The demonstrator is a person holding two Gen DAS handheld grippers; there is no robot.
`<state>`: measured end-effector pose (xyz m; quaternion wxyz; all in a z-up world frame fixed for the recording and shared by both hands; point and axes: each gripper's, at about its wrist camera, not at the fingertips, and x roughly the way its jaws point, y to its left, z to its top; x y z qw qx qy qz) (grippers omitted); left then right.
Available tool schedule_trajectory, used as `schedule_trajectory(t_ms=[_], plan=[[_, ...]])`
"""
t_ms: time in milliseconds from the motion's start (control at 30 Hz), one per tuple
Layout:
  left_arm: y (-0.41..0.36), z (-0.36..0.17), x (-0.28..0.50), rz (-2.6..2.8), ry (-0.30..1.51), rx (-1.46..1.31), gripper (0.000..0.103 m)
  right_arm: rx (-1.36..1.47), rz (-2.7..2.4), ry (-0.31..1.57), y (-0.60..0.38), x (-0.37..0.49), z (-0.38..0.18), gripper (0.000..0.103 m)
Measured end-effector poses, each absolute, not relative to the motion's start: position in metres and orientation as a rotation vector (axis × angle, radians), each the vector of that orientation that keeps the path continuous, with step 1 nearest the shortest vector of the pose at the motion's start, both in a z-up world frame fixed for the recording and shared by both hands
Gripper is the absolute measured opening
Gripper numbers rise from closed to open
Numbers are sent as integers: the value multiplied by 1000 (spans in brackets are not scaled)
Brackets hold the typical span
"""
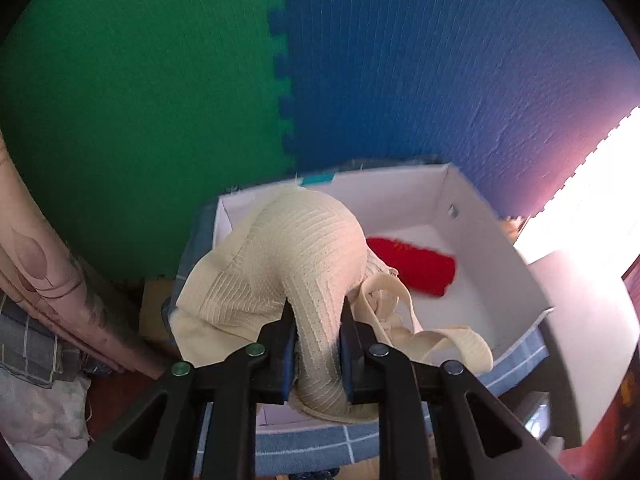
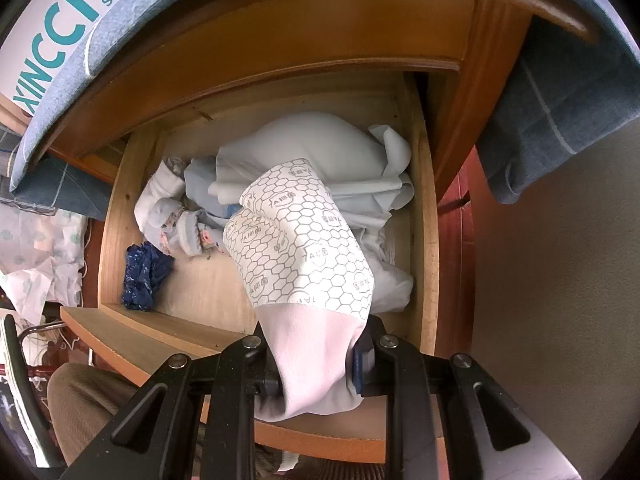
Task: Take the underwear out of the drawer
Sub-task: 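Carry the cream knit bra to the white box and open the left tool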
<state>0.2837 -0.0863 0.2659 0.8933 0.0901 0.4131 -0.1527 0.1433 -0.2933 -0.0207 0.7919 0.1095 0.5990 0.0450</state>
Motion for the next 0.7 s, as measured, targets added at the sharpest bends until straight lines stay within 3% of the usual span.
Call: schedule_trajectory(t_ms=[433,600,700], plan=[[-104,219,302,-297,951,250,19,244,103,1302,-293,144,-23,22],[-100,216,303,-279,959,239,27,242,103,1301,-293,144,-23,22],[-99,217,304,-270,977,227,37,238,103,1302,-292,143,-23,22]])
